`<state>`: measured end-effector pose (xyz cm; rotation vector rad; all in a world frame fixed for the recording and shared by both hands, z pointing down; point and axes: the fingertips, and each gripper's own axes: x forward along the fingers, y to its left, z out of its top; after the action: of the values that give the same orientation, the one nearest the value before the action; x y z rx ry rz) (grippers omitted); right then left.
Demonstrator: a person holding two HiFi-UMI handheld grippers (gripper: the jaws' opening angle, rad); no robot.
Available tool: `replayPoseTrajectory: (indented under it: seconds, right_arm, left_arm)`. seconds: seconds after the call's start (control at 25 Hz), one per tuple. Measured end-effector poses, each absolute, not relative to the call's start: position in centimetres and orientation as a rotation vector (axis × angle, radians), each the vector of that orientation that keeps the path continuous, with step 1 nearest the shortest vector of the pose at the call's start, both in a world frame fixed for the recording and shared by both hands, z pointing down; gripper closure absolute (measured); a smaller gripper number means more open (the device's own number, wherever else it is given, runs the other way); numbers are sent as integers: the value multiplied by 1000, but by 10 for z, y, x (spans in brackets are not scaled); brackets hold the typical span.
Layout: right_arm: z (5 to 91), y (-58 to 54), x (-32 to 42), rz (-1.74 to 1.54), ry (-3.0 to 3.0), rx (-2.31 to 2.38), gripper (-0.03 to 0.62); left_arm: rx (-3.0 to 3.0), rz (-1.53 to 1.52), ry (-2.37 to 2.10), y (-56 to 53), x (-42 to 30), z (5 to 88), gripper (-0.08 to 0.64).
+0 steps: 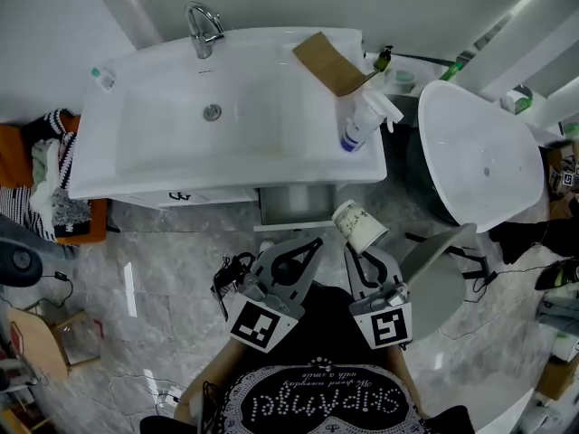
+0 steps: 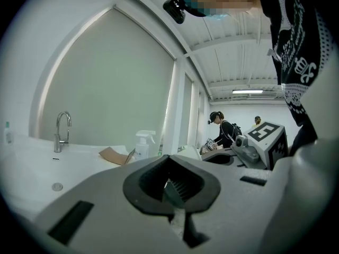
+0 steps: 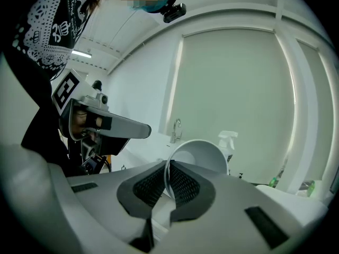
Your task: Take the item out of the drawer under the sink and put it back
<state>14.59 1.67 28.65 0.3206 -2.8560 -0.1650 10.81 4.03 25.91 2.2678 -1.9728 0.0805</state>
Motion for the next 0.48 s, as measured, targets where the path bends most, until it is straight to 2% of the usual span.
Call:
replayPoseTrajectory:
  seconds: [0.48]
  right_arm:
    - [284,19,148,-116,-2888,296,568]
  left_arm:
    - [2282,54,-1943,37,112,259,560]
